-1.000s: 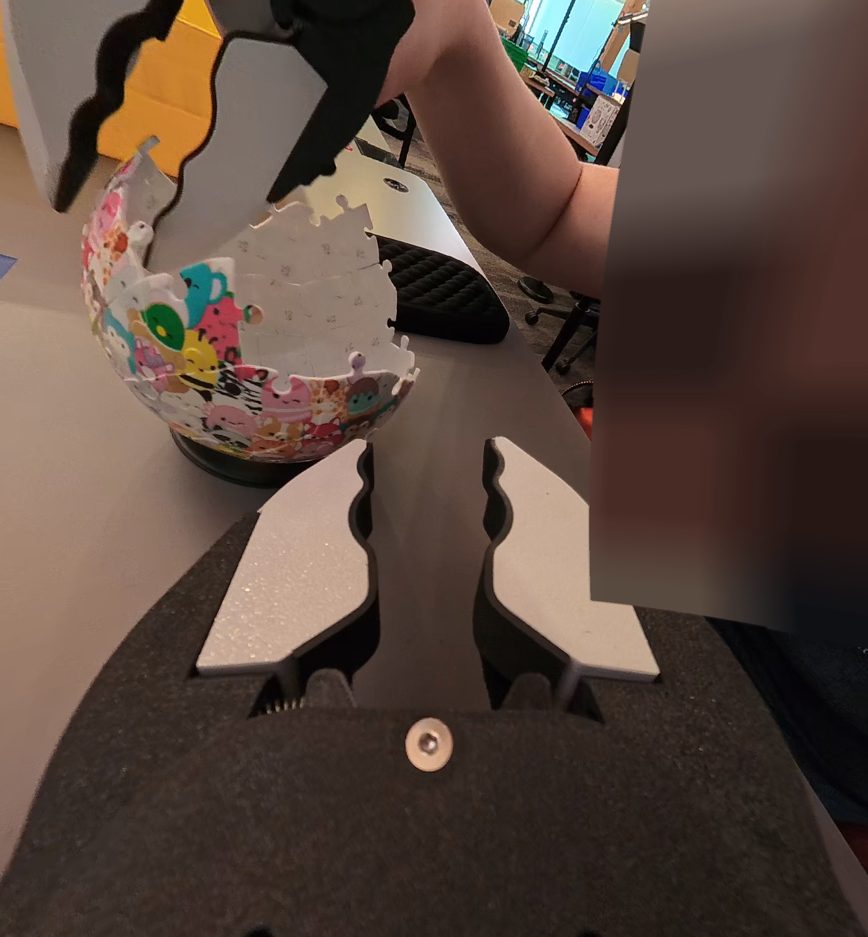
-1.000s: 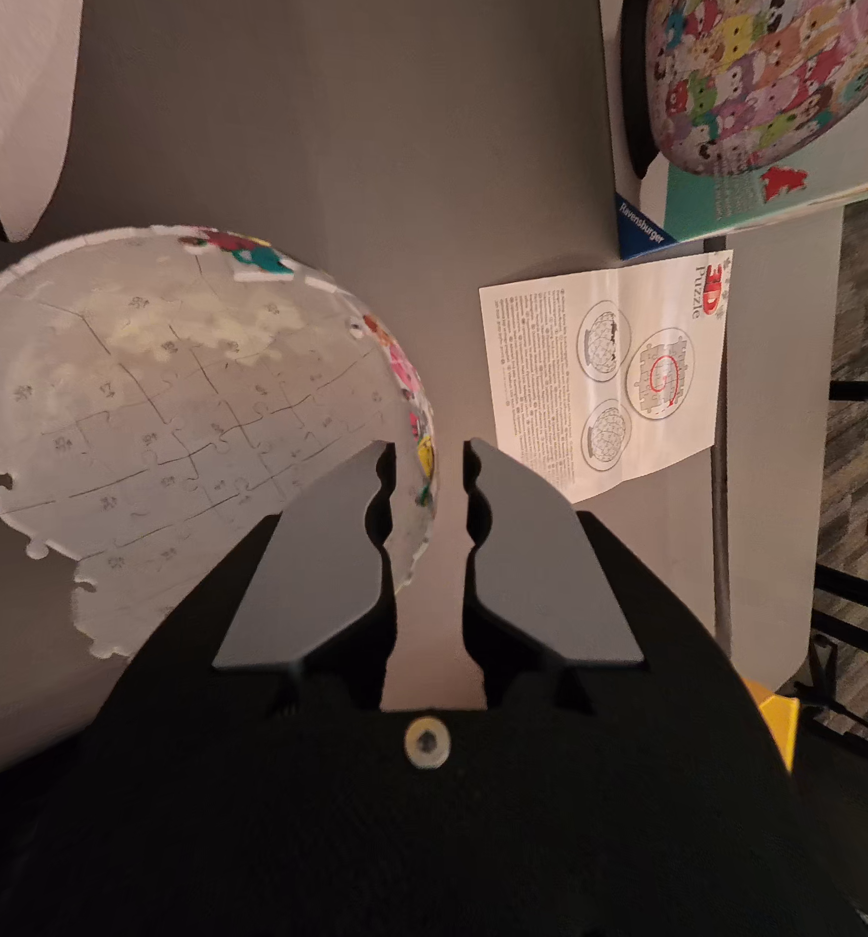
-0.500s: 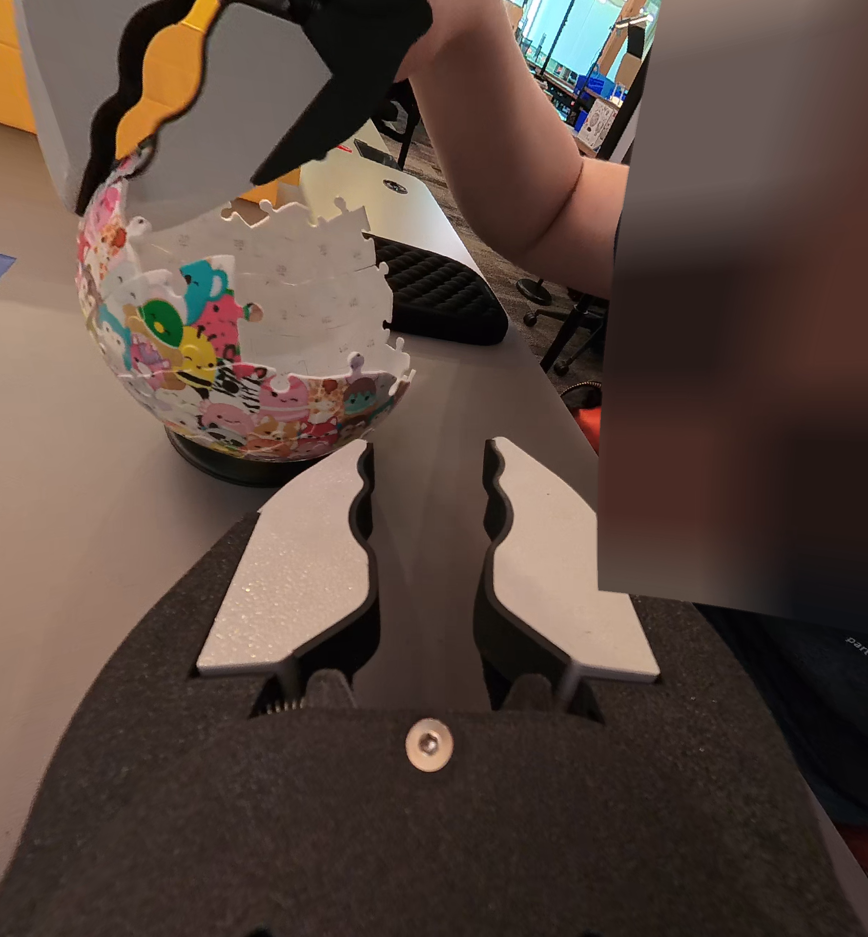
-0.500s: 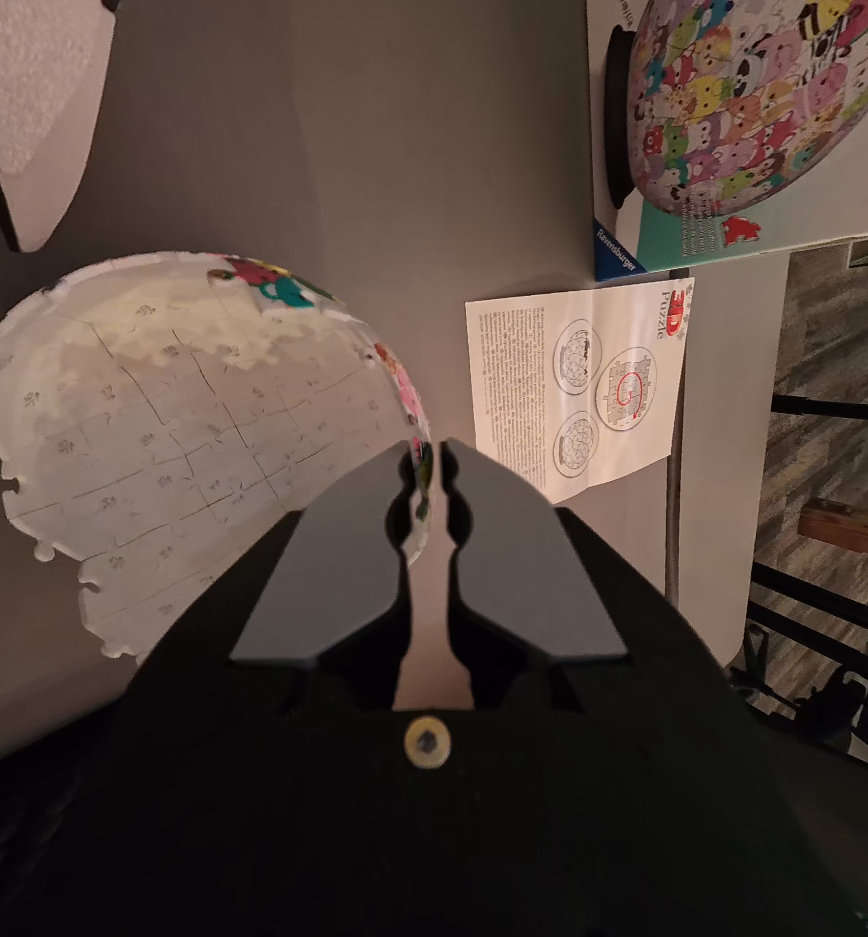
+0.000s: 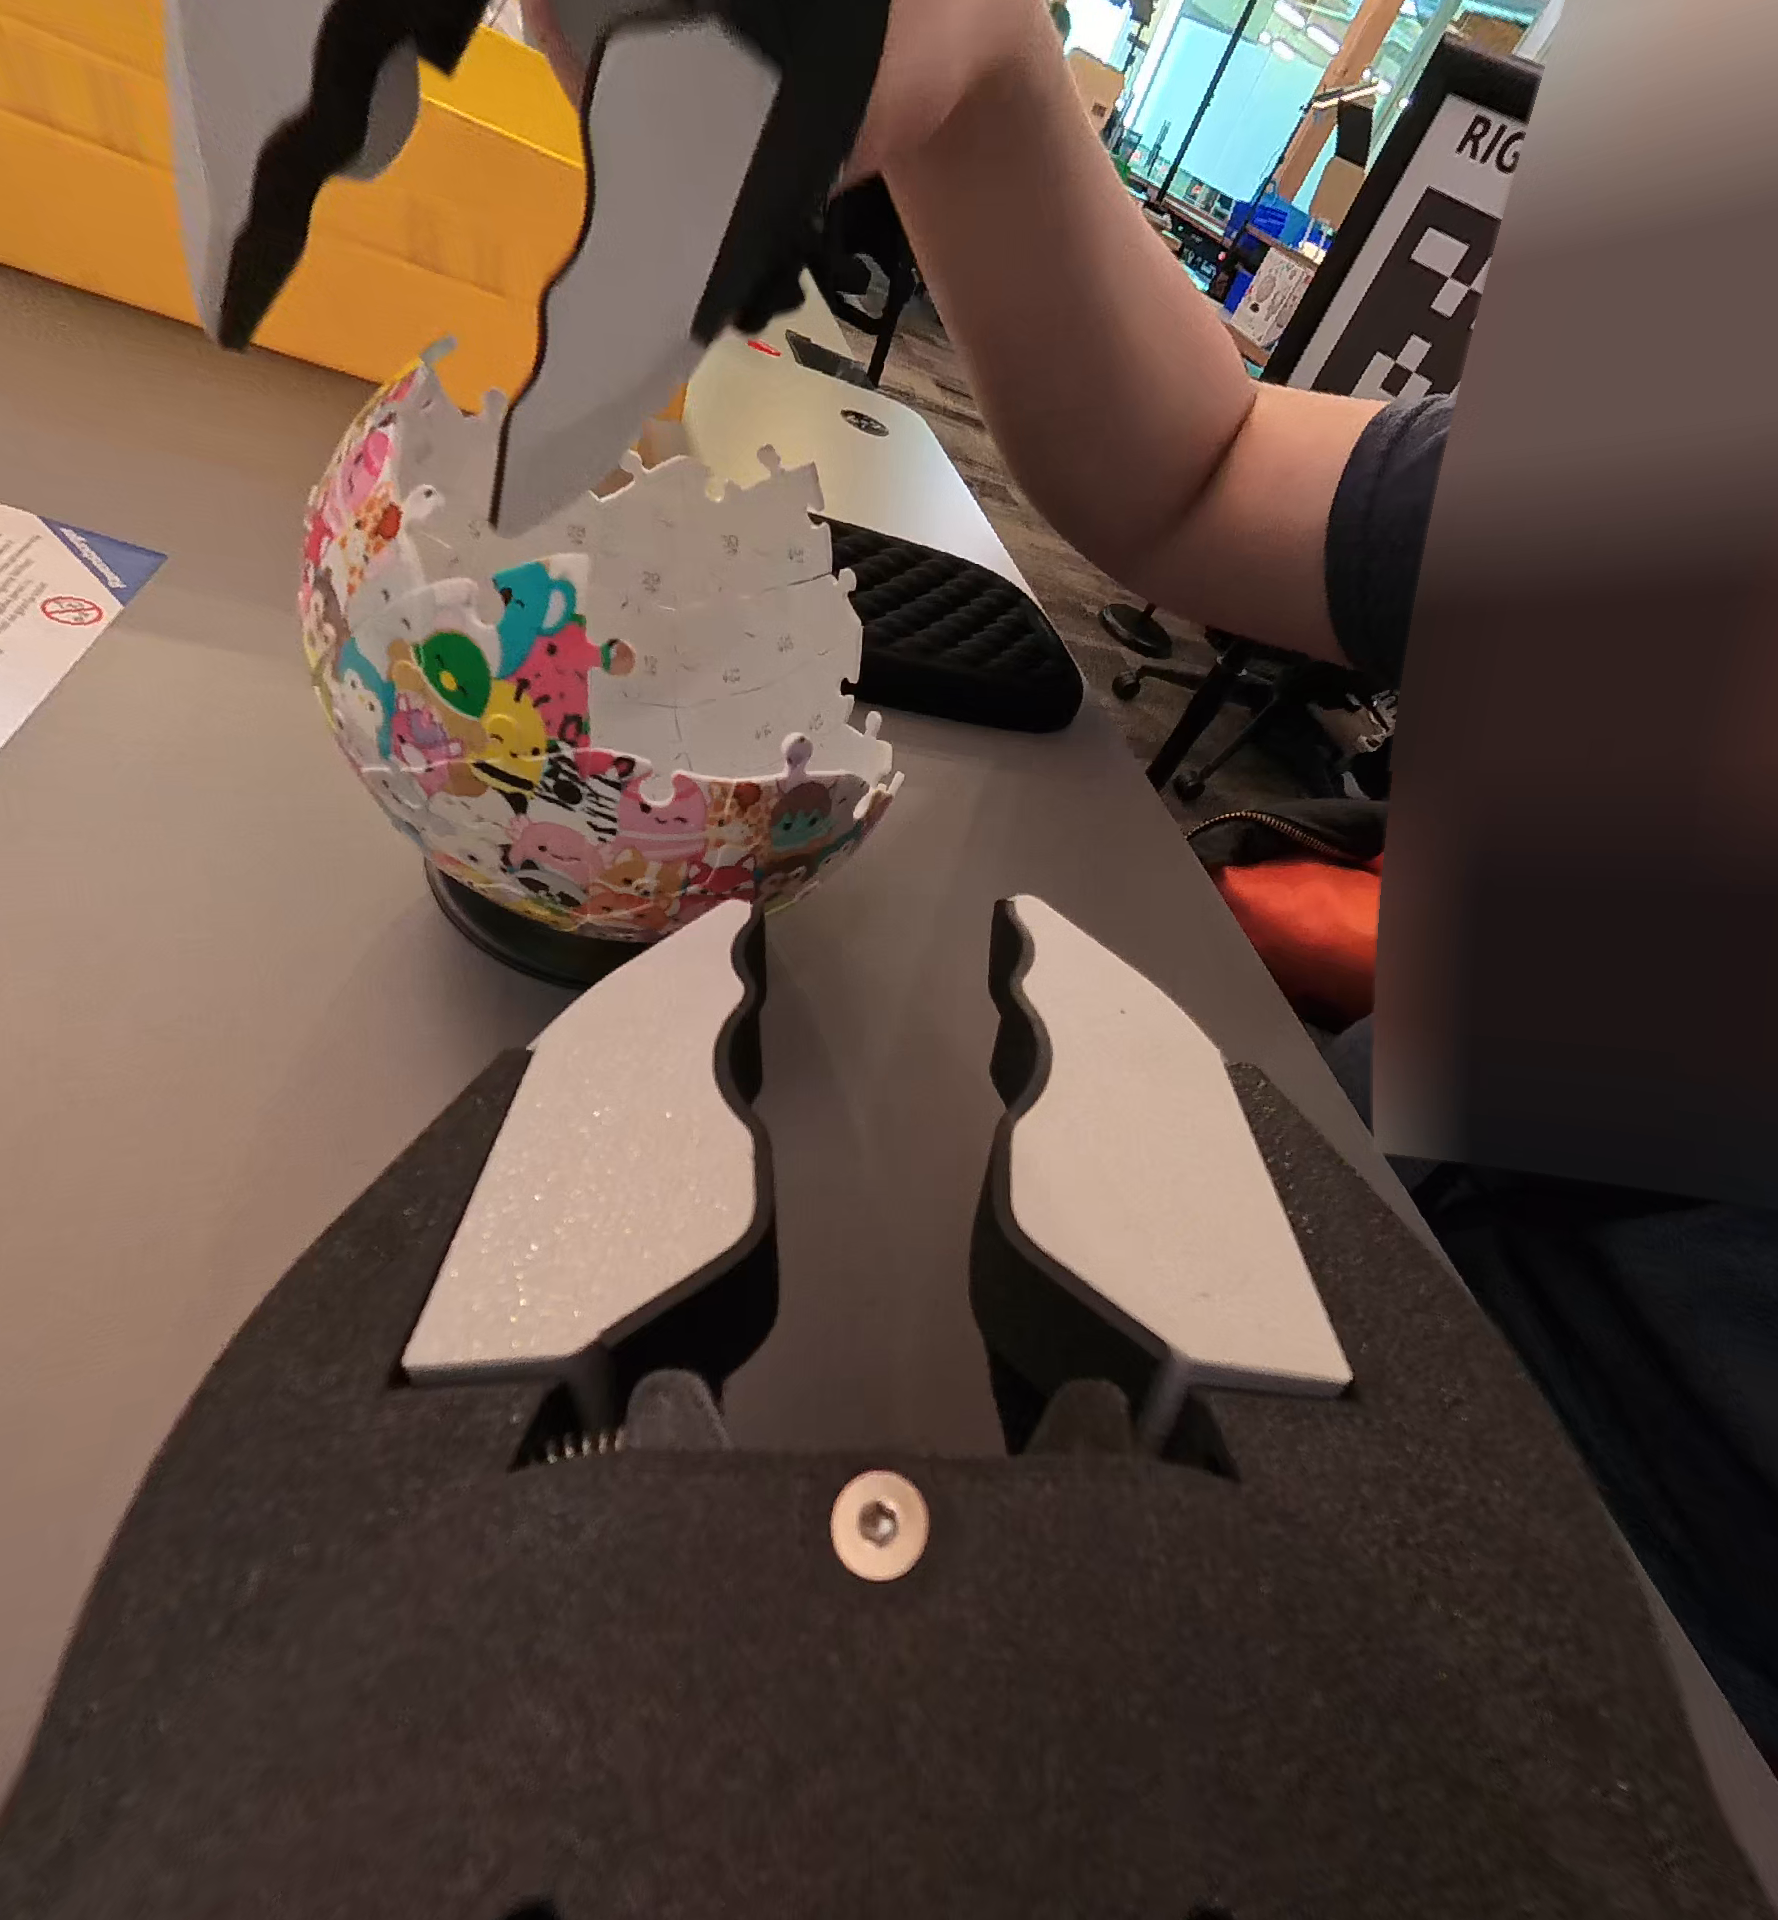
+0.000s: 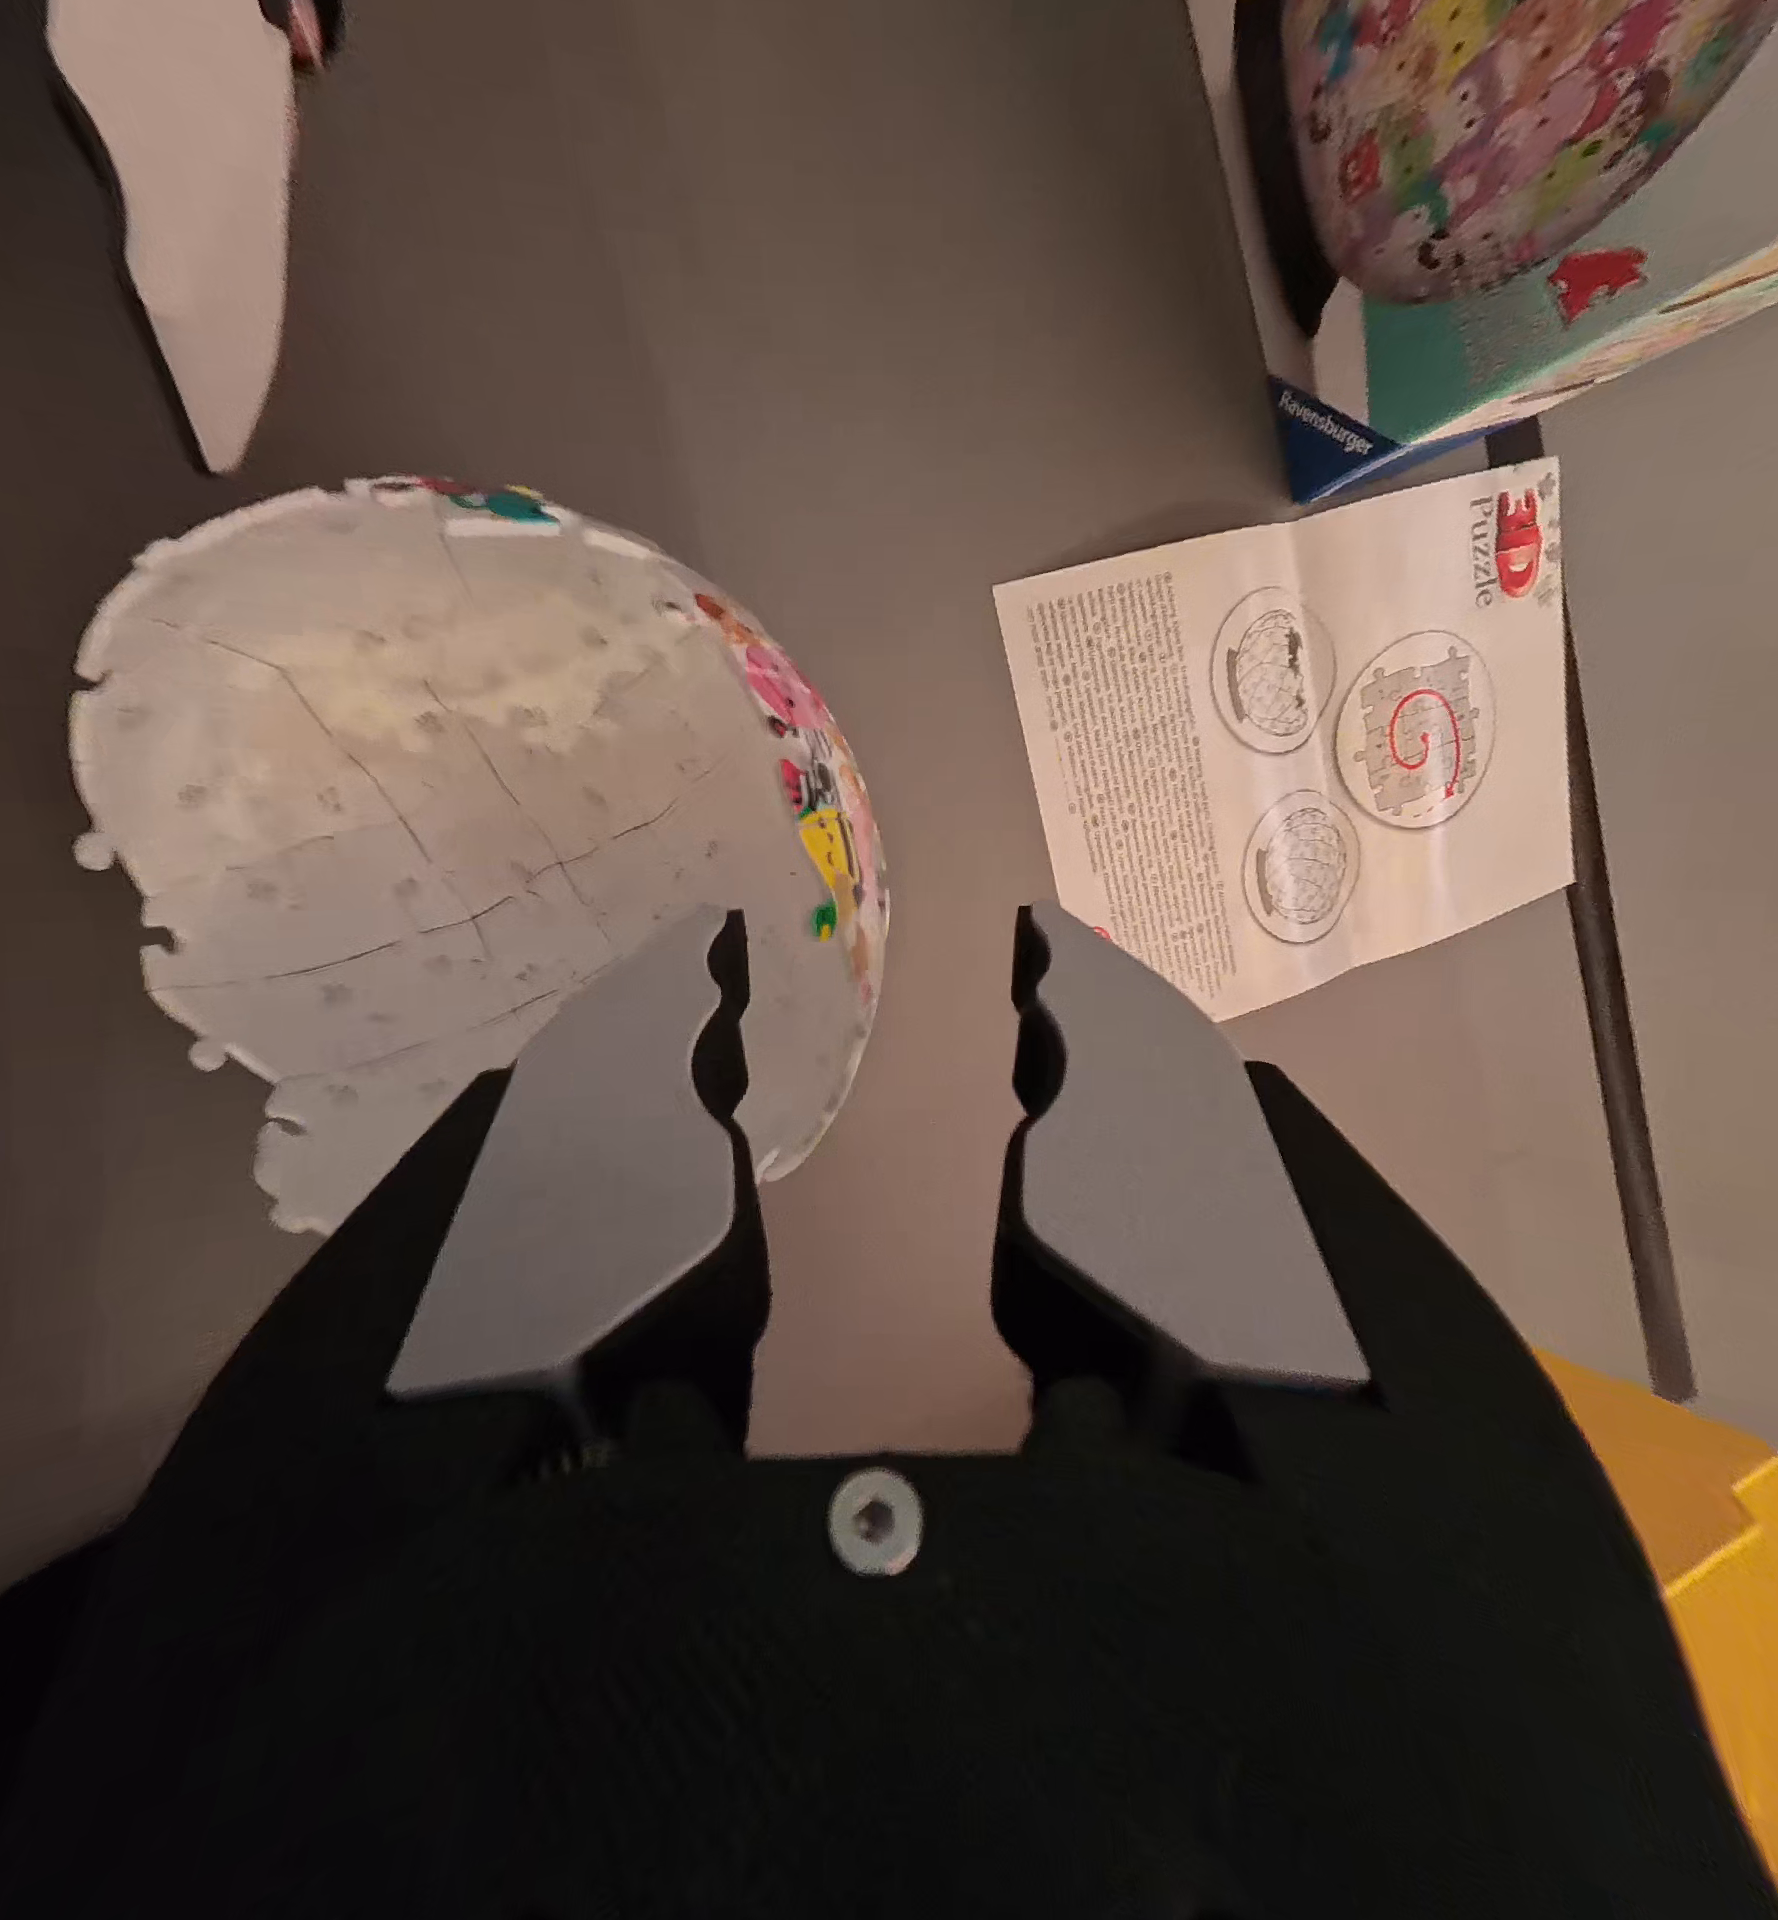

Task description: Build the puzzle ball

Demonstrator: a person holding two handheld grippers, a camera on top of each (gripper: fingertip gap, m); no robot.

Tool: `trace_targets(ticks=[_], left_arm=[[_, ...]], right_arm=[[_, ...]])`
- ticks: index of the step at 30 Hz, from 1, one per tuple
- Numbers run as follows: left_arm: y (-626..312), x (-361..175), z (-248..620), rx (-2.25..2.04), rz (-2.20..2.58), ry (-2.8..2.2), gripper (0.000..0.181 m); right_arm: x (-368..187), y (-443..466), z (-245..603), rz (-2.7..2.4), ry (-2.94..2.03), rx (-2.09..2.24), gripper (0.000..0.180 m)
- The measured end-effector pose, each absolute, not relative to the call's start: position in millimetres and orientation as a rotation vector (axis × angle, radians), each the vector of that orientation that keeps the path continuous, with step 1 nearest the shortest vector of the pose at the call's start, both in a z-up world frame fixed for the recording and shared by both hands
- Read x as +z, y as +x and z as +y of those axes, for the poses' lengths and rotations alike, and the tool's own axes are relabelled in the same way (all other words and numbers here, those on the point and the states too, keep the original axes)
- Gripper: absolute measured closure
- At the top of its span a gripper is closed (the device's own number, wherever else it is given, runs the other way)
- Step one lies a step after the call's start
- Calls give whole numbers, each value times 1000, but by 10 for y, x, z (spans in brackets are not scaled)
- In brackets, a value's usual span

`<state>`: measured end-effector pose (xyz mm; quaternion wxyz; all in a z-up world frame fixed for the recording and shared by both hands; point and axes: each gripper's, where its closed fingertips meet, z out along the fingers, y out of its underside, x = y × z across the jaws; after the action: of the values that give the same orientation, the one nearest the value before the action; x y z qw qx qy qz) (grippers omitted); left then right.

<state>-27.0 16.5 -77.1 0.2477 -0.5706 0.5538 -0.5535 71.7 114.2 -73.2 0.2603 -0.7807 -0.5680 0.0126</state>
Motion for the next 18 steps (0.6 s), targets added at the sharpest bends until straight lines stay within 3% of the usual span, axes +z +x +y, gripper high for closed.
trace_targets(ticks=[12,18], left_arm=[[-263,-838,292,-1379,1482,-1578,140],[-227,-867,449,-1039,1517,-1486,127]], right_arm=[[-142,1116,922,-1185,-1728,150,134],[-637,1346,635,-1317,-1858,238,127]])
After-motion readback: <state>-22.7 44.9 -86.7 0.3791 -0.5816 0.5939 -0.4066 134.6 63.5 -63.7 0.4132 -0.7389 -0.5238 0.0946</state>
